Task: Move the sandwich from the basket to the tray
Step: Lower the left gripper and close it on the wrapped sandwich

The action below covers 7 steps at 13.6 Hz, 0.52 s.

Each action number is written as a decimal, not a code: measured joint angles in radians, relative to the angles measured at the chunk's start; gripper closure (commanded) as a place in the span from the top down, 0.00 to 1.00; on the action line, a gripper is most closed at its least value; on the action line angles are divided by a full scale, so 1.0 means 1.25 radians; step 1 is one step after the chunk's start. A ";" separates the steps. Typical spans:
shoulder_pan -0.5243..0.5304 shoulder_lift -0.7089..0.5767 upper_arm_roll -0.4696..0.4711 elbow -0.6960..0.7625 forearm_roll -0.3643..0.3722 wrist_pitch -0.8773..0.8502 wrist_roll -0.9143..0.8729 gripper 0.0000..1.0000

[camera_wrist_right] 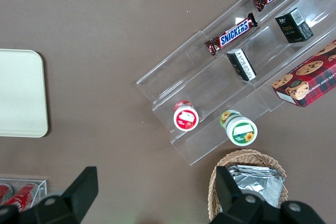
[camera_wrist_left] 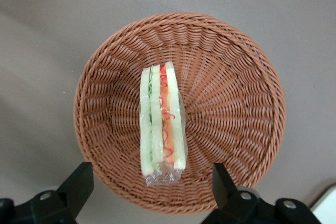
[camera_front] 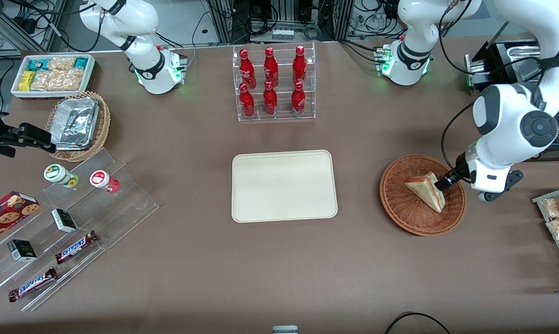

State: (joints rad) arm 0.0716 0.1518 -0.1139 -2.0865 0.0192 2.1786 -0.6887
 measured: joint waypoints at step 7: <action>-0.018 0.036 -0.006 -0.034 0.016 0.080 -0.095 1.00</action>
State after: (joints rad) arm 0.0494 0.1963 -0.1213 -2.1289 0.0393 2.2790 -0.8076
